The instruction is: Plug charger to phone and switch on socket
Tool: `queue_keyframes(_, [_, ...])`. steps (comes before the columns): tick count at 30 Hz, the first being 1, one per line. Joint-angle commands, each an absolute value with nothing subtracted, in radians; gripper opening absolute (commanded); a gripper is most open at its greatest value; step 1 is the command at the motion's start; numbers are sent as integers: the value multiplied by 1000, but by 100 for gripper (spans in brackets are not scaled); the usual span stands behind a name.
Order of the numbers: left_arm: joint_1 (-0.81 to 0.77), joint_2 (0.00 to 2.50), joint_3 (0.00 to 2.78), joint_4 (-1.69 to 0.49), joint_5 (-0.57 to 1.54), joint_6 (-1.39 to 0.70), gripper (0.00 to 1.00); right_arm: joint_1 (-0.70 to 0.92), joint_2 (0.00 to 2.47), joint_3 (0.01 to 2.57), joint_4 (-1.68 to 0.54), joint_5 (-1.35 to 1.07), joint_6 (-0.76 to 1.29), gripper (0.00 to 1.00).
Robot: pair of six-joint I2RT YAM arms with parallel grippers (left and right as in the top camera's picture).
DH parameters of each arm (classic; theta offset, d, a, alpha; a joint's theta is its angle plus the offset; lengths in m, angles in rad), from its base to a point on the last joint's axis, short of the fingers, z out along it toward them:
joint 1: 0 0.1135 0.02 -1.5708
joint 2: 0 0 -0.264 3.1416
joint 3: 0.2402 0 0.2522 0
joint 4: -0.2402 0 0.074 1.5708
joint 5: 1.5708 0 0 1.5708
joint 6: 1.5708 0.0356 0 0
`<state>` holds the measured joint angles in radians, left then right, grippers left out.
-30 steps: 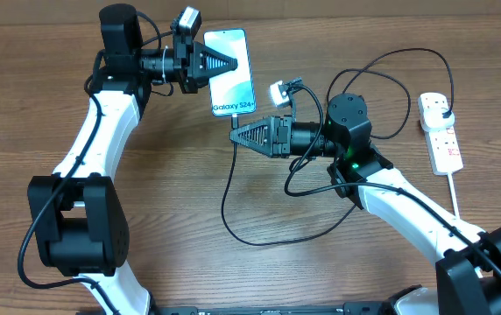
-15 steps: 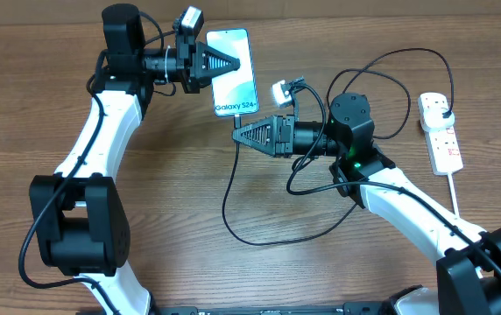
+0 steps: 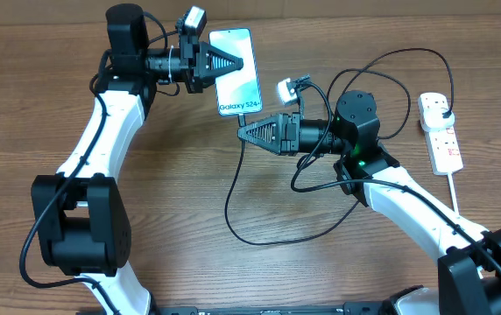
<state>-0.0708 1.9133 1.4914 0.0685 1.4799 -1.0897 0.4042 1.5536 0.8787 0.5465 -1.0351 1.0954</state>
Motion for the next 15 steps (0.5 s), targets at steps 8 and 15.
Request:
queue_keyframes(8, [-114,1898,1502,68,1580,-1069,4,362,1554,884,564,-937,1096,4])
queue_keyframes(15, [-80,1898,1502,68,1580,-1060,4,363,1554,884,564,-963,1096,6])
